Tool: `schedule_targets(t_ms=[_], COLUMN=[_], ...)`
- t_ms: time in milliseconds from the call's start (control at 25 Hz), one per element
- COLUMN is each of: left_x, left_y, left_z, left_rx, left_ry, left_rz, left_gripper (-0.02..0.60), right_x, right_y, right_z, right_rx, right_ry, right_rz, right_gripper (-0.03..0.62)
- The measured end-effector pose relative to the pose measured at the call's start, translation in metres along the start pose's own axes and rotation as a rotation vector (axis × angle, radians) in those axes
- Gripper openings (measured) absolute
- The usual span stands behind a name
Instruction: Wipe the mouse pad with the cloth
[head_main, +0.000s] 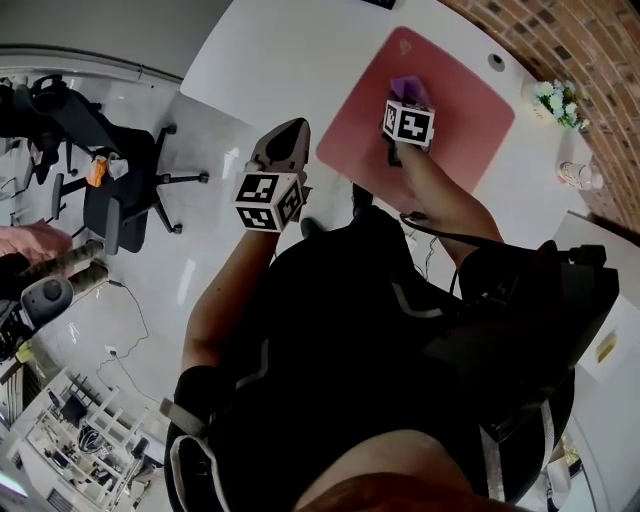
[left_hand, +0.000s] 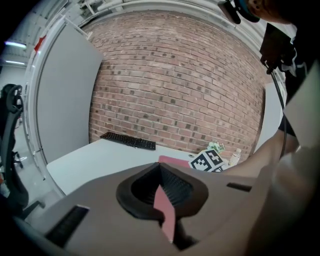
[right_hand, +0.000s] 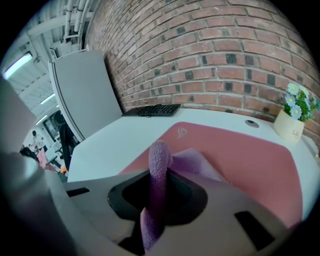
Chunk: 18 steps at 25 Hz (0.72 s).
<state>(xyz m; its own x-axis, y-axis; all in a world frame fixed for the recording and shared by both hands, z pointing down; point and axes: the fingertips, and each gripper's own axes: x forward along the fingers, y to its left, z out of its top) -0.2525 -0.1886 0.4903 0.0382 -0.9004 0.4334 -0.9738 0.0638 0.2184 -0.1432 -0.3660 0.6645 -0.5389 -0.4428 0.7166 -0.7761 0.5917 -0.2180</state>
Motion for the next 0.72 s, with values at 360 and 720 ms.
schedule_targets(t_ms=[360,720], left_x=[-0.017,-0.036], left_y=[0.02,0.037], left_z=[0.004,0.002], left_rx=[-0.005,-0.066], left_ry=[-0.021,-0.031], left_rz=[0.074,0.128], left_gripper=[0.004,0.004], right_x=[0.025,0.044], right_y=[0.038,0.074], right_z=[0.016,0.035], right_rx=[-0.017,0.006], right_ry=[0.015,0.007], right_rz=[0.062,0.128], right_gripper=[0.06,0.06])
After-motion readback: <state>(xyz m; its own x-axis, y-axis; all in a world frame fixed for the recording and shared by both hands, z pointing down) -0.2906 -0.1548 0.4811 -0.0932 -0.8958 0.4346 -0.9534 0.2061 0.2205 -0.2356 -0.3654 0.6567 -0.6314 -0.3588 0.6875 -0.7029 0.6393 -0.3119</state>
